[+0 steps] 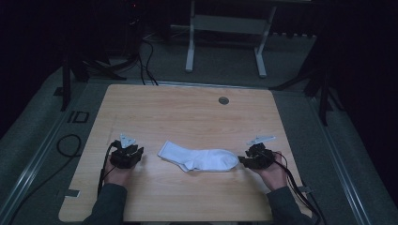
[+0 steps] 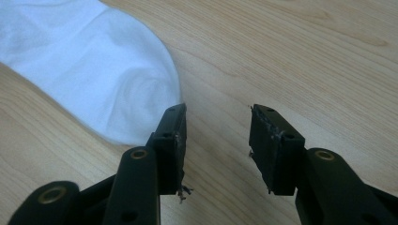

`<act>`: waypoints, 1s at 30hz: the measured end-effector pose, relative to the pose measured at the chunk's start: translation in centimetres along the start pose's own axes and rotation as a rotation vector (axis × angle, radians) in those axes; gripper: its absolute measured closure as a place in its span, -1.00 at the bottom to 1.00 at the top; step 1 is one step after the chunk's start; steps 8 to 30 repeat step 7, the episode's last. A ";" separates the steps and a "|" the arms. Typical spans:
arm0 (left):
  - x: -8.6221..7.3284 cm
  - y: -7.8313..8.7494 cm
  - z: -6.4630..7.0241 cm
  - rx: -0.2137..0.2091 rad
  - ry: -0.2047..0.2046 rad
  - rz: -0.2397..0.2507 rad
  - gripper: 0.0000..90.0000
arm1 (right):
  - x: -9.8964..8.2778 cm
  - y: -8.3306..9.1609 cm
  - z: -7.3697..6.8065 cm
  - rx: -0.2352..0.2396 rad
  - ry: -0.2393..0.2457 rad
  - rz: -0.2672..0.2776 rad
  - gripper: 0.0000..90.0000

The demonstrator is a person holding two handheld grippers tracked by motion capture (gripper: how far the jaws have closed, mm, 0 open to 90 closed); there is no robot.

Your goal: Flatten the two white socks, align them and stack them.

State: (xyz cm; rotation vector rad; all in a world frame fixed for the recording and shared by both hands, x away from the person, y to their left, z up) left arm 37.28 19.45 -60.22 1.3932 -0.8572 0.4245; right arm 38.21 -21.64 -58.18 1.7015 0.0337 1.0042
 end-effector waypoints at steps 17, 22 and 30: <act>0.0 -0.1 0.4 -0.006 -0.007 -0.003 0.57 | 0.1 0.1 0.0 0.000 0.000 0.004 0.25; 0.0 -0.1 0.4 -0.006 -0.007 -0.003 0.57 | 0.1 0.1 0.0 0.000 0.000 0.004 0.25; 0.0 -0.1 0.4 -0.006 -0.007 -0.003 0.57 | 0.1 0.1 0.0 0.000 0.000 0.004 0.25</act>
Point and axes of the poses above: each handheld gripper's, and its own axes: y roughly backward along the jaws, x roughly out of its top, z roughly to its right, the point moved 8 cm from there along -y, roughly forward along the jaws, and after that the axes turned 3 degrees about x, right-handed, at the moved point
